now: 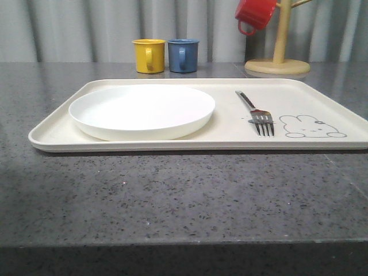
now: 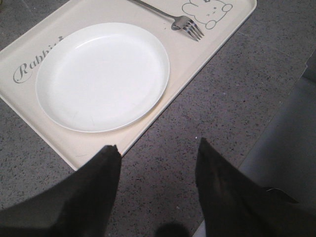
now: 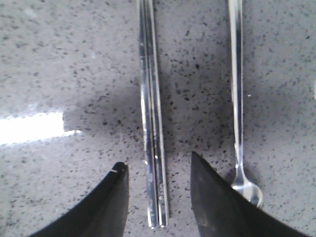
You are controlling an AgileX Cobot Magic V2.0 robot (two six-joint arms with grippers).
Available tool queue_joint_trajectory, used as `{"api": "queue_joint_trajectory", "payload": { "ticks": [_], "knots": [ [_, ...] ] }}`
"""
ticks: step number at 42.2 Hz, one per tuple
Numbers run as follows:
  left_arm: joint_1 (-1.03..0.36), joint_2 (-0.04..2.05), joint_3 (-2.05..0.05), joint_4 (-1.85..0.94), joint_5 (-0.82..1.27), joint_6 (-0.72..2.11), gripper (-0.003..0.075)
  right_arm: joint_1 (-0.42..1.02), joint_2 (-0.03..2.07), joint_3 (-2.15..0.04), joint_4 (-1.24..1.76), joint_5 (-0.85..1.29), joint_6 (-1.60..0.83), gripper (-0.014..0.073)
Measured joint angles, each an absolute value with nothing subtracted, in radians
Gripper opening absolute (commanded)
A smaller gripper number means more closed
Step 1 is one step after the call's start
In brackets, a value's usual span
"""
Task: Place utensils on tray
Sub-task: 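Grasp the steel chopsticks with the right gripper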
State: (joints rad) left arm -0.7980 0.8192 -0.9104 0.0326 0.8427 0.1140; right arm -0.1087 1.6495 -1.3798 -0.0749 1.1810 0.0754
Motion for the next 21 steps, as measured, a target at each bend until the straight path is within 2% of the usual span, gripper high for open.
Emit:
{"api": "queue_joint_trajectory", "payload": {
  "ticks": [21],
  "knots": [
    [-0.798,0.819,-0.910,0.033,0.843,0.114,0.0355,-0.125,1.741,-1.379,-0.034,1.173,0.027,0.0329]
  ]
}}
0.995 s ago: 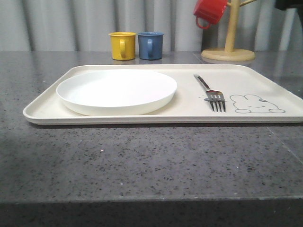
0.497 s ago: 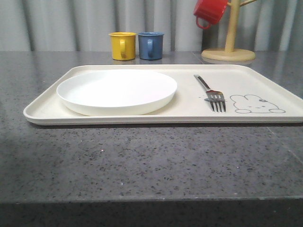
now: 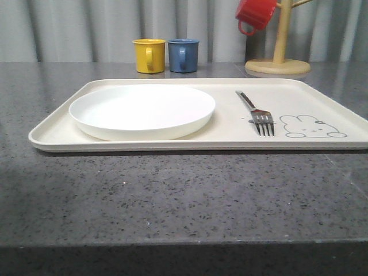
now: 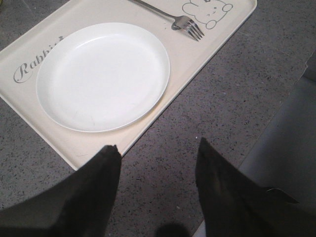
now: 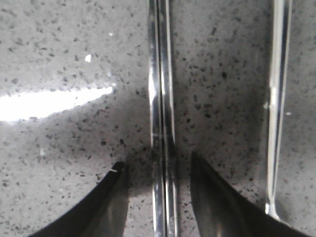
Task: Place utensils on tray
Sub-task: 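Grasp the steel chopsticks with the right gripper, then place the chopsticks on the tray beside the fork and release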
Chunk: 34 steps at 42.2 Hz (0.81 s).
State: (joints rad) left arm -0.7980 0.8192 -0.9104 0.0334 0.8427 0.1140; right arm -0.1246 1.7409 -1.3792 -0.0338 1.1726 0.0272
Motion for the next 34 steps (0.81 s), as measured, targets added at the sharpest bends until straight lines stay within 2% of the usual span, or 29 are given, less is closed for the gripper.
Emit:
{"api": "queue_joint_trajectory", "payload": {
  "ticks": [5,12,16,25,34],
  "knots": [
    [-0.798,0.819,-0.910,0.033,0.843,0.114,0.0355,-0.125,1.748,-1.379,-0.034,1.173,0.022,0.0286],
    [-0.798,0.819,-0.910,0.033,0.843,0.114,0.0355,-0.125,1.750,-1.381,-0.041,1.173,0.022,0.0059],
    [-0.798,0.819,-0.910,0.033,0.843,0.114,0.0355,-0.129,1.750,-1.381,-0.047,1.173,0.022,-0.0017],
    [-0.798,0.819,-0.910,0.033,0.843,0.114,0.0355,-0.123,1.748,-1.388,-0.011,1.173,0.022,-0.0035],
    [-0.798,0.819,-0.910,0.033,0.843,0.114,0.0355,-0.029,1.713,-1.434,0.149,1.186,0.000,-0.0035]
  ]
}}
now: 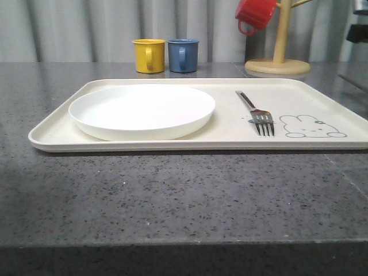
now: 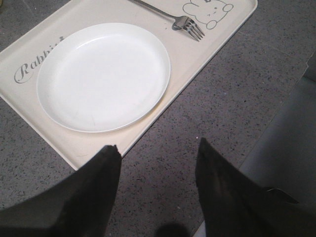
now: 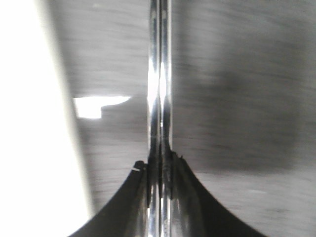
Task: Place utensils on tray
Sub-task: 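Place the chopsticks on the tray beside the fork and release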
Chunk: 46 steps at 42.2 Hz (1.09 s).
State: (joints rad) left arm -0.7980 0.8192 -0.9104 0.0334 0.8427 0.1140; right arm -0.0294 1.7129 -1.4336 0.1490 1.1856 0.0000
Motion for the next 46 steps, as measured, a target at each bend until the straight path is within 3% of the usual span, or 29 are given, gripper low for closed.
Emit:
{"api": "queue_joint_trajectory", "payload": {
  "ticks": [9,23,37,46],
  "knots": [
    [-0.798,0.819,-0.910,0.033,0.843,0.114,0.0355,0.061,1.709,-1.444,0.318,1.144,0.000,-0.0035],
    [-0.798,0.819,-0.910,0.033,0.843,0.114,0.0355,0.089,1.773,-1.445,0.470,1.113,0.000,-0.0022],
    [-0.798,0.819,-0.910,0.033,0.843,0.114,0.0355,0.100,1.803,-1.445,0.484,1.100,0.000,0.0206],
    [-0.798,0.819,-0.910,0.033,0.843,0.114,0.0355,0.100,1.804,-1.445,0.484,1.125,0.000,0.0249]
  ]
}}
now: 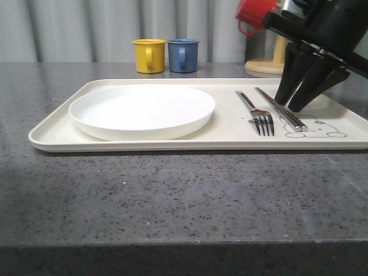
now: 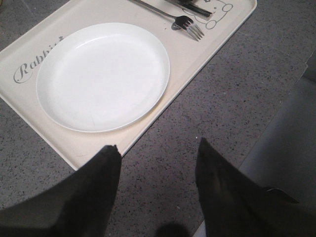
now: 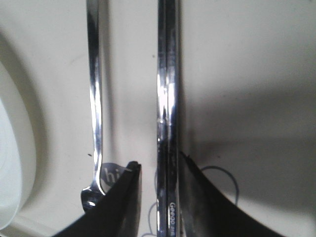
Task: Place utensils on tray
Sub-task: 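Place the chopsticks on the tray beside the fork and release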
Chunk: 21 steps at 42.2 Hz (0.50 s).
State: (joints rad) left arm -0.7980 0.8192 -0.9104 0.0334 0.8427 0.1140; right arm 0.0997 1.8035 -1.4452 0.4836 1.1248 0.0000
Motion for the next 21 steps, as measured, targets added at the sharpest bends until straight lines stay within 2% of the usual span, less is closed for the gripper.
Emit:
{"api": "queue_joint_trajectory", "payload": {
  "ticks": [12,21],
  "knots": [
    [-0.798,0.819,-0.910,0.033,0.843,0.114,0.0355,0.100,1.804,-1.450,0.469,1.120,-0.030,0.0248],
    [-0.798,0.819,-0.910,0.033,0.843,0.114,0.0355,0.100,1.712,-1.452,0.308,1.133,-0.066,0.0248]
  ]
}}
